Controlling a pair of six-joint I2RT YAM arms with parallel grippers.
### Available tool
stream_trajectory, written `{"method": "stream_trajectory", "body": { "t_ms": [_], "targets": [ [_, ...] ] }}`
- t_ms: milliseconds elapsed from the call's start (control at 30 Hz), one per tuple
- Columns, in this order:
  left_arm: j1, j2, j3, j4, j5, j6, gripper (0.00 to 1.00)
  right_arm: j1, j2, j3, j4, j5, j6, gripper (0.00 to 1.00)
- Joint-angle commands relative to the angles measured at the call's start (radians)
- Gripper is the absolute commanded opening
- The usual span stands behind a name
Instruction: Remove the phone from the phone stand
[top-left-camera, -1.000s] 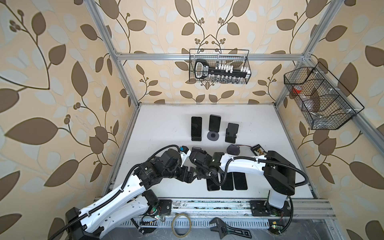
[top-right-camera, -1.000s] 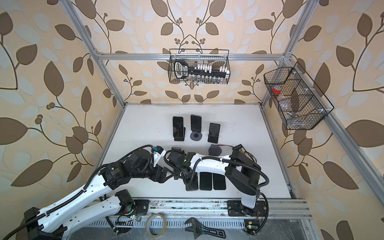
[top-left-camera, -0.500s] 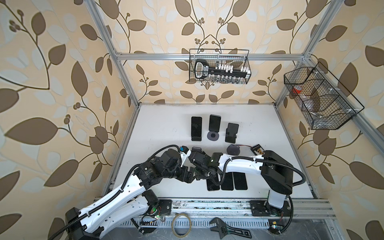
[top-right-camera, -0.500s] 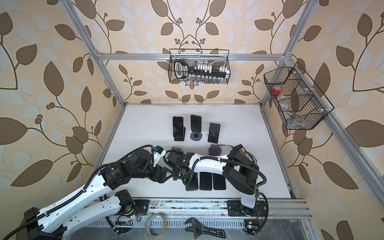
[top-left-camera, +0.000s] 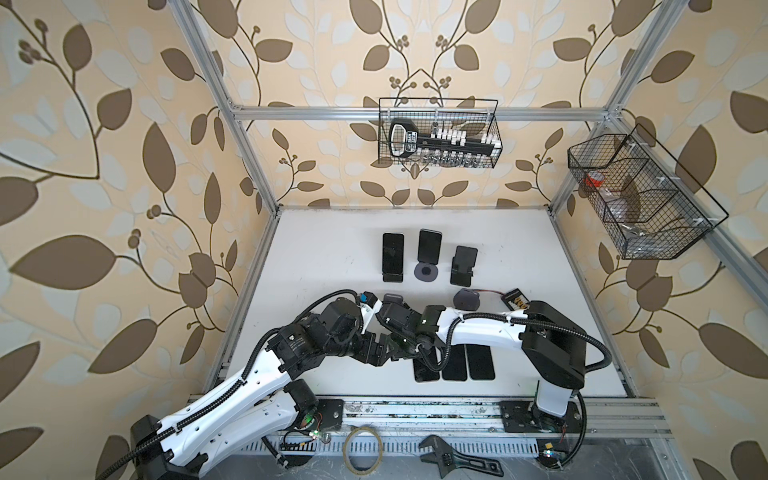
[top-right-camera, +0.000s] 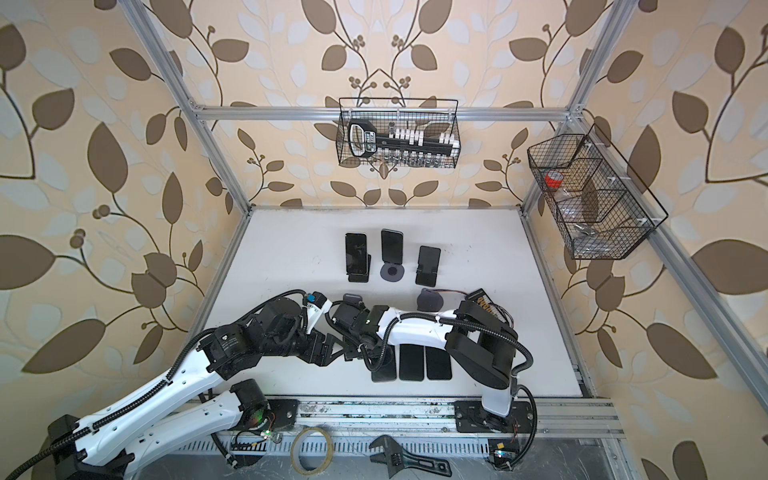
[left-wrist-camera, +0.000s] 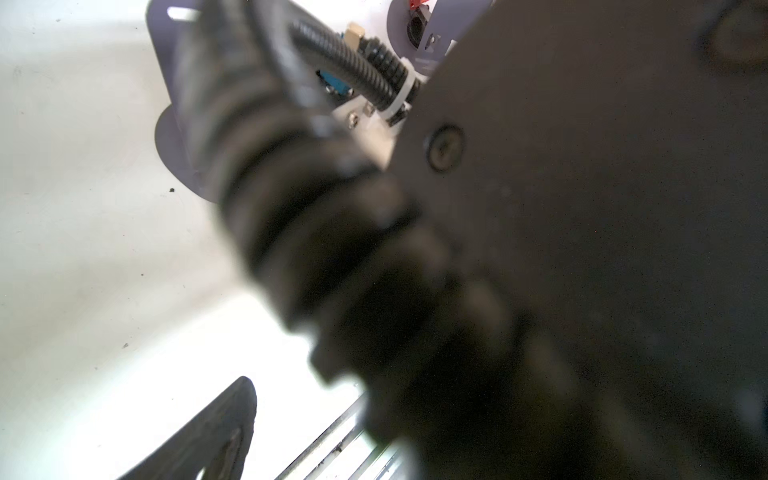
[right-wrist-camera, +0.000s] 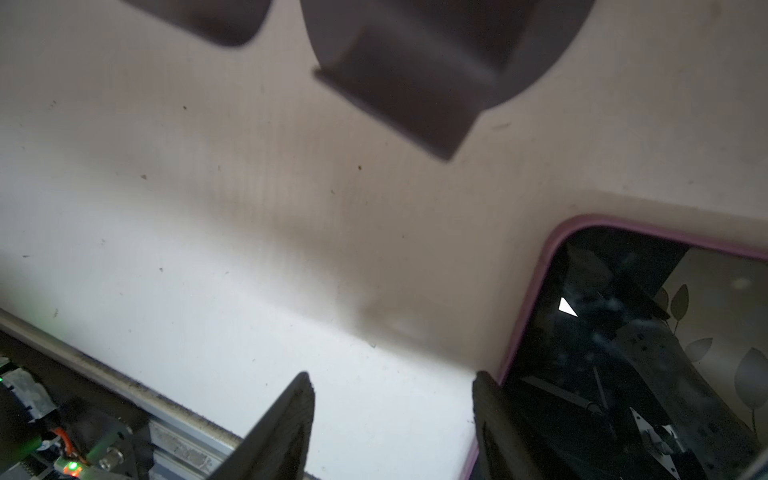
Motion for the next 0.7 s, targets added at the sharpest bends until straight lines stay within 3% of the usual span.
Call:
{"method": "stream_trajectory", "body": {
  "t_ms": [0,667],
  "targets": [
    [-0.013,-0.012,-0.009,0.006,-0.007,-0.003,0.94,0.007,0.014,0.018,0.012,-0.005,-0.008,0.62],
    [-0.013,-0.044,-0.010,0.004,-0.028,-0.003,0.94,0.002,0.022,0.002,-0.037,0.032,0.017,0.63]
  ]
}}
